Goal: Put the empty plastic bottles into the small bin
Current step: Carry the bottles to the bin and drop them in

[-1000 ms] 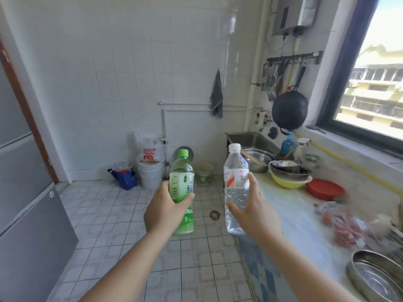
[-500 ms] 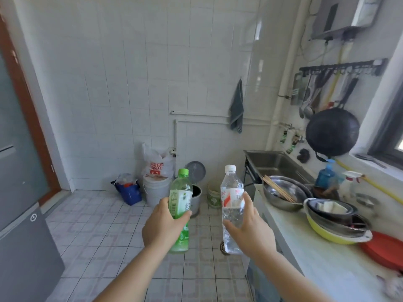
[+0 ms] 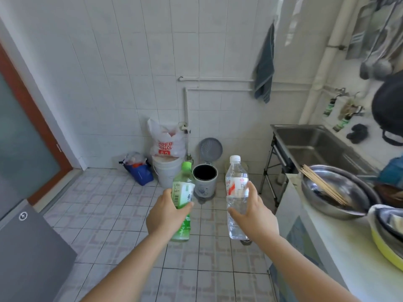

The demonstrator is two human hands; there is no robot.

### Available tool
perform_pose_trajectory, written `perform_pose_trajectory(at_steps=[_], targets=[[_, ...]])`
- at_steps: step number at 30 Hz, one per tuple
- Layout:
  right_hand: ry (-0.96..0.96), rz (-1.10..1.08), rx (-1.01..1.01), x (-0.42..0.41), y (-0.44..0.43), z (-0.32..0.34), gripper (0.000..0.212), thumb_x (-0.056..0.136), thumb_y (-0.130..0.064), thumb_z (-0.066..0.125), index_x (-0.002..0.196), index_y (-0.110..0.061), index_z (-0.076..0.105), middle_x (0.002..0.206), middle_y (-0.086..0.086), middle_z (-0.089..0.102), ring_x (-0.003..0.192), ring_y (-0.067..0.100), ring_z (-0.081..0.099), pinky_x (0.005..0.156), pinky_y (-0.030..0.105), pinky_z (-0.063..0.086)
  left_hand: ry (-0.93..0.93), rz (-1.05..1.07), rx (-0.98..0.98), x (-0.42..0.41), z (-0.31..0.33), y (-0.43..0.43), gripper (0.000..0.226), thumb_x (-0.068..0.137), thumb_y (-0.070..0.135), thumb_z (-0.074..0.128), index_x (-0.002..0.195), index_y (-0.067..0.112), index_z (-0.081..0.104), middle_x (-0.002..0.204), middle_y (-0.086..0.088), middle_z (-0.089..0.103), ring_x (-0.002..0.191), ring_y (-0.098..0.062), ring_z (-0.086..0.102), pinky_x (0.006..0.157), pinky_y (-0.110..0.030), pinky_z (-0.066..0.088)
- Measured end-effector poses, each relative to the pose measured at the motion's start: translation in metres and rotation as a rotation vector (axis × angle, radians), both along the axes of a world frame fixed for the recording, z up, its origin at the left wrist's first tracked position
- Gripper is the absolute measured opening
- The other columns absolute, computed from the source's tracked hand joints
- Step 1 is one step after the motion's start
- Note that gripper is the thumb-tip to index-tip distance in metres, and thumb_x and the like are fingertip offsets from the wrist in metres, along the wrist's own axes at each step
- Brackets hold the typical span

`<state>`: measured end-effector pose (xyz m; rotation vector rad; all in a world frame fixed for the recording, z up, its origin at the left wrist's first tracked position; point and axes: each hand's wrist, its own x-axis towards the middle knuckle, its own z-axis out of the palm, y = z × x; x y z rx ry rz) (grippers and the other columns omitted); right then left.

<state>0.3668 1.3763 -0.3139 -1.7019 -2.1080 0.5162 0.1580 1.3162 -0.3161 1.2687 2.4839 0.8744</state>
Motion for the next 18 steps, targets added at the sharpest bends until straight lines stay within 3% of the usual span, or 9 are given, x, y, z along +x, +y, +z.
perform_pose_trajectory(at_steps=[9,18], targets=[[-0.093,0.077,-0.066,-0.047,0.184,-0.006,0.085,0.082,-0.053,0.053,0.145,-0.028,0.002,0.137,0.004,0.046,0.096,0.026,0.061,0.063,0.035,0.048,0.006,0.006,-0.068,-0.045,-0.014,0.175,0.053,0.07,0.058,0.063,0.108,0.025,0.051,0.101,0.005,0.06,0.081,-0.018,0.056,0.063,-0.031,0.043],[-0.057,0.097,-0.123,-0.123,0.324,-0.018,0.085,0.081,-0.051,0.055,0.144,-0.031,0.003,0.146,-0.002,0.039,0.091,0.023,0.063,0.056,0.03,0.044,-0.021,-0.028,-0.066,-0.108,-0.022,0.321,0.052,0.071,0.06,0.062,0.107,0.025,0.049,0.098,0.005,0.06,0.082,-0.019,0.058,0.069,-0.036,0.05]])
